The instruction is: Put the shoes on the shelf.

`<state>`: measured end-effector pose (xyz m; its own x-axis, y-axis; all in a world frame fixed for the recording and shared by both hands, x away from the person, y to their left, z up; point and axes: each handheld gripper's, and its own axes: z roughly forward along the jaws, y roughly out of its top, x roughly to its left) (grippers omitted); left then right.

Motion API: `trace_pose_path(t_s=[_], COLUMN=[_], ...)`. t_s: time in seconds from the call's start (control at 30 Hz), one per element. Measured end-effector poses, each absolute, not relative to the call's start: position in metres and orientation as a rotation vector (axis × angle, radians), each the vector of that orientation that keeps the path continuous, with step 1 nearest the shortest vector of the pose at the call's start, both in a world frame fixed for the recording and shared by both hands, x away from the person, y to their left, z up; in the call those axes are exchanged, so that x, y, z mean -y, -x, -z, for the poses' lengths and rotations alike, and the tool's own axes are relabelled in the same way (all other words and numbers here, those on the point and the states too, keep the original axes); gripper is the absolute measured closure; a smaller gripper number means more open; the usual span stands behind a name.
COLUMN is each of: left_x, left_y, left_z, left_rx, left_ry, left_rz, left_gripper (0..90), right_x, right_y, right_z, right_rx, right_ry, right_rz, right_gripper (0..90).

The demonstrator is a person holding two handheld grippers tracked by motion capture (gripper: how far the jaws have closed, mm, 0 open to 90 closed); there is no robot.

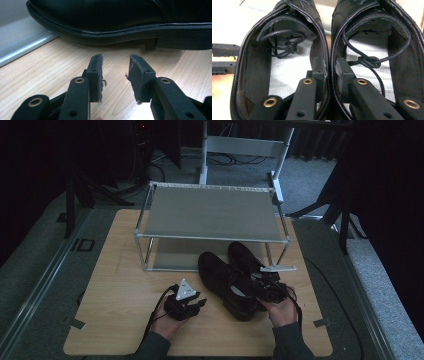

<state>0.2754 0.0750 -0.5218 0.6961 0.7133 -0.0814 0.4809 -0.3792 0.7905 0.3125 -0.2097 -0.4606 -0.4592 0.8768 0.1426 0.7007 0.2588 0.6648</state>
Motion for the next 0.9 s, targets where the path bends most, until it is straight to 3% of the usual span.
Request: trace_pose_path(t_s=[0.9], left_x=[-0.066], left_y=[-0.296], left_z=[0.522], left_rx=[-0.952], left_ry=[-2.033], left_rz=[-0.399], left_gripper=[60.7], right_x=[0.189], right_y=[-0.342], right_z=[0.457], right_rx=[-2.222], right_ry=[-1.470], right_rz=[-1.019], right_gripper=[80.3])
